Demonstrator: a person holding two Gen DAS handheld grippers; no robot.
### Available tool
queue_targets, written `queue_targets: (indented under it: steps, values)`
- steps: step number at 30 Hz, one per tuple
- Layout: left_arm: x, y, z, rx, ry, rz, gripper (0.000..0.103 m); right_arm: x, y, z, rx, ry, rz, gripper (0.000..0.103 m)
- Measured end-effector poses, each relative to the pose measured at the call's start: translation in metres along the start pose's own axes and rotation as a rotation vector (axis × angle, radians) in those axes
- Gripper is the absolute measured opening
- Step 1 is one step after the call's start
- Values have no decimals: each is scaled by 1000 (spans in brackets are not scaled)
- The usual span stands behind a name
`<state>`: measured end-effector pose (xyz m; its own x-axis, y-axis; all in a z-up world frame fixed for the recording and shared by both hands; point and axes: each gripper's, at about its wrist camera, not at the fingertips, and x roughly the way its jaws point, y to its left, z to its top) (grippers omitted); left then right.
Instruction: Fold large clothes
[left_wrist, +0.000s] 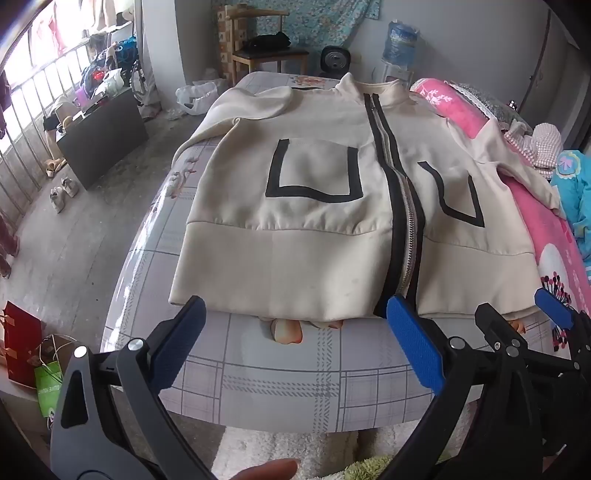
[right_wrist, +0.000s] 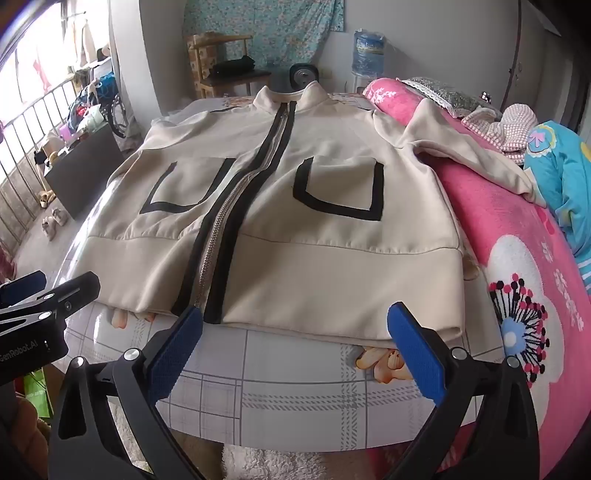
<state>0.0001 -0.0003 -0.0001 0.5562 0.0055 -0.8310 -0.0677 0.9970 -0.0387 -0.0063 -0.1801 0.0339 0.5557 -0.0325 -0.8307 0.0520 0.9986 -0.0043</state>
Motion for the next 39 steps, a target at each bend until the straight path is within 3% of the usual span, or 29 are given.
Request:
queue_targets:
  steps: [39]
  values:
    - [-8,5,5,2,-8,-4,95,-6,-6,3,26,6,-2,98]
